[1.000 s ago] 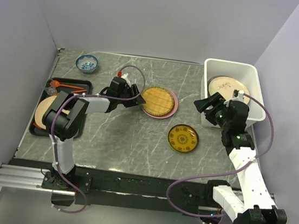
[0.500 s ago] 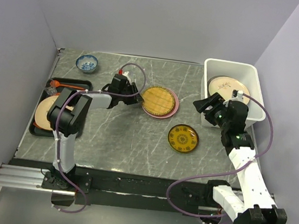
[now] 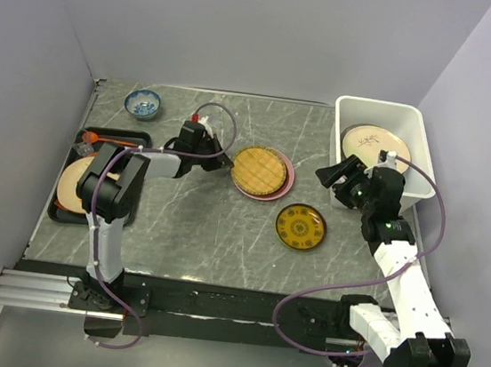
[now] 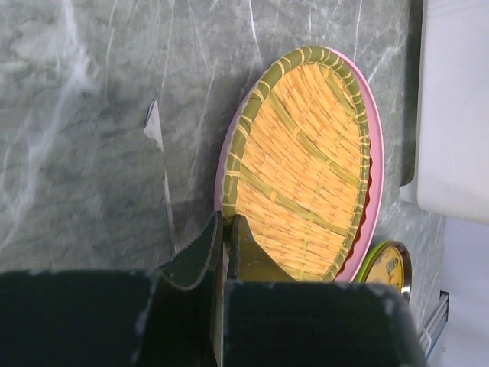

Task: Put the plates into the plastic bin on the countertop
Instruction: Pick up the plate at the center of the board.

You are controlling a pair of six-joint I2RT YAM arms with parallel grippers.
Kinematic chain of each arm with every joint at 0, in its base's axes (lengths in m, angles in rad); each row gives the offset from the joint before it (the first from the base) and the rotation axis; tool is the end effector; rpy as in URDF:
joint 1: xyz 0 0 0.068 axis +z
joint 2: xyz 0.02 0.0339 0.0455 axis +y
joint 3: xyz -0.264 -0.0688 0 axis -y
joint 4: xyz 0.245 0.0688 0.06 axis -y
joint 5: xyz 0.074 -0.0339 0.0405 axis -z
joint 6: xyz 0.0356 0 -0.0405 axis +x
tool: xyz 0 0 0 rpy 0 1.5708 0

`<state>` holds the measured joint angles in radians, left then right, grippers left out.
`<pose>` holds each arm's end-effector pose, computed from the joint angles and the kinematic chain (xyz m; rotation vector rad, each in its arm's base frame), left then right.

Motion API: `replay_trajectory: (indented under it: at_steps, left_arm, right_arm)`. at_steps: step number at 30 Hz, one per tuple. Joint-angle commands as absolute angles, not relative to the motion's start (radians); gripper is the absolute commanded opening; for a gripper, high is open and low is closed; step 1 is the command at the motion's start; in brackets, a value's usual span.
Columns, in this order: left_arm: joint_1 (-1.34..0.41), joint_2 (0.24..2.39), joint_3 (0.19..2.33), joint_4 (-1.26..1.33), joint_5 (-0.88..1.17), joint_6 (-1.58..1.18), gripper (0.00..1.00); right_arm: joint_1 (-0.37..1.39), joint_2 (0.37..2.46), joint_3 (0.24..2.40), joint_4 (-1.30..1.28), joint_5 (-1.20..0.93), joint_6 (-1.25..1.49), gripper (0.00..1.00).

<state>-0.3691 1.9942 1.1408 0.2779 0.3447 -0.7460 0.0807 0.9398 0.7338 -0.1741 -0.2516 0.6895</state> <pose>0.3920 -0.1645 0.1505 -0.2150 2.2761 -0.9904 0.2157 0.0263 0.2950 0.4375 1.9663 0.7459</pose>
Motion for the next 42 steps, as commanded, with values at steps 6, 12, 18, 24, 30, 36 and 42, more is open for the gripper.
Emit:
replay_trajectory:
  at_steps: [6, 12, 18, 24, 30, 36, 42]
  left_arm:
    - [-0.353, 1.861, 1.088, 0.322, 0.394, -0.752, 0.01]
    - [-0.333, 1.810, 1.045, 0.399, 0.469, -0.814, 0.01]
    - [-0.313, 1.763, 1.012, 0.455, 0.538, -0.862, 0.01]
    - [-0.285, 1.717, 0.973, 0.515, 0.591, -0.911, 0.01]
    - [-0.264, 1.681, 0.931, 0.586, 0.649, -0.969, 0.01]
    - [-0.249, 1.637, 0.908, 0.557, 0.641, -0.959, 0.01]
    - [-0.236, 1.606, 0.839, 0.494, 0.592, -0.925, 0.01]
  right_arm:
    - [0.090, 0.930, 0.715, -0.123, -0.264, 0.692, 0.81]
    - [0.097, 0.923, 0.706, -0.107, -0.281, 0.698, 0.81]
    - [0.107, 0.928, 0.689, -0.078, -0.302, 0.709, 0.81]
    - [0.121, 0.946, 0.676, -0.046, -0.324, 0.718, 0.81]
    - [0.147, 0.985, 0.654, -0.003, -0.354, 0.738, 0.82]
    - [0.184, 1.038, 0.638, 0.050, -0.364, 0.755, 0.81]
    - [0.238, 1.103, 0.640, 0.084, -0.359, 0.765, 0.81]
